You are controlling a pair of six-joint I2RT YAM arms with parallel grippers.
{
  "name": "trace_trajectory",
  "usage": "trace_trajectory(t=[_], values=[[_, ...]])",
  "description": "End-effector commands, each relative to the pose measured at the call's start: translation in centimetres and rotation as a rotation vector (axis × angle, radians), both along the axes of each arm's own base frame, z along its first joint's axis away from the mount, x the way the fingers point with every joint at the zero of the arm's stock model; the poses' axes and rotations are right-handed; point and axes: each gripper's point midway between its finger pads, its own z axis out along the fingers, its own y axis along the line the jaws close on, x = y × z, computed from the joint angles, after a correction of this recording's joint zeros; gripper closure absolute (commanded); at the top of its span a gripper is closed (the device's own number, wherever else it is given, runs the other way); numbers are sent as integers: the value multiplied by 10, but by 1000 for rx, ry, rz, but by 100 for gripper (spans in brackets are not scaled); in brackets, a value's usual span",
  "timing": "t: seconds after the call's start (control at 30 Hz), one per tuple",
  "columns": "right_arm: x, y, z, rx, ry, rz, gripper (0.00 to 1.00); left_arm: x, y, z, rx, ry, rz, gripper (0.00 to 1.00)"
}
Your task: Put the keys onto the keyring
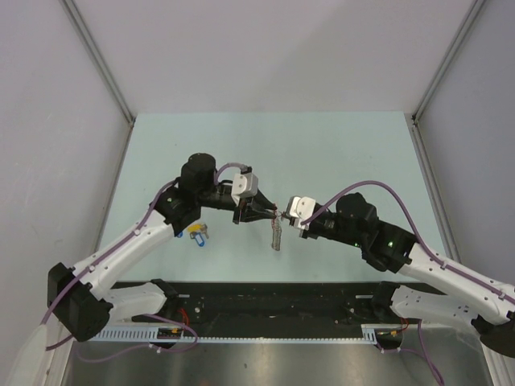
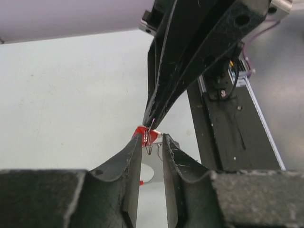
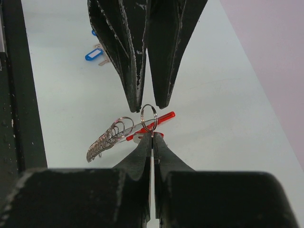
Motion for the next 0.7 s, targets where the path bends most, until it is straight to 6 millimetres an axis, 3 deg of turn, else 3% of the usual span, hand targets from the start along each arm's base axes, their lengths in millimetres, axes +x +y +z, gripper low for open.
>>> trace_trajectory(t=[0.0, 0.3, 0.67], values=[[-3, -1, 15, 28, -46, 15, 100, -11, 3, -10, 70, 3, -94, 68], [-6, 0, 12, 2, -50, 27, 100, -9, 1, -17, 99, 30, -111, 65], [-7, 7, 4, -32, -41, 41, 100, -13, -4, -16, 81, 72, -149, 68]])
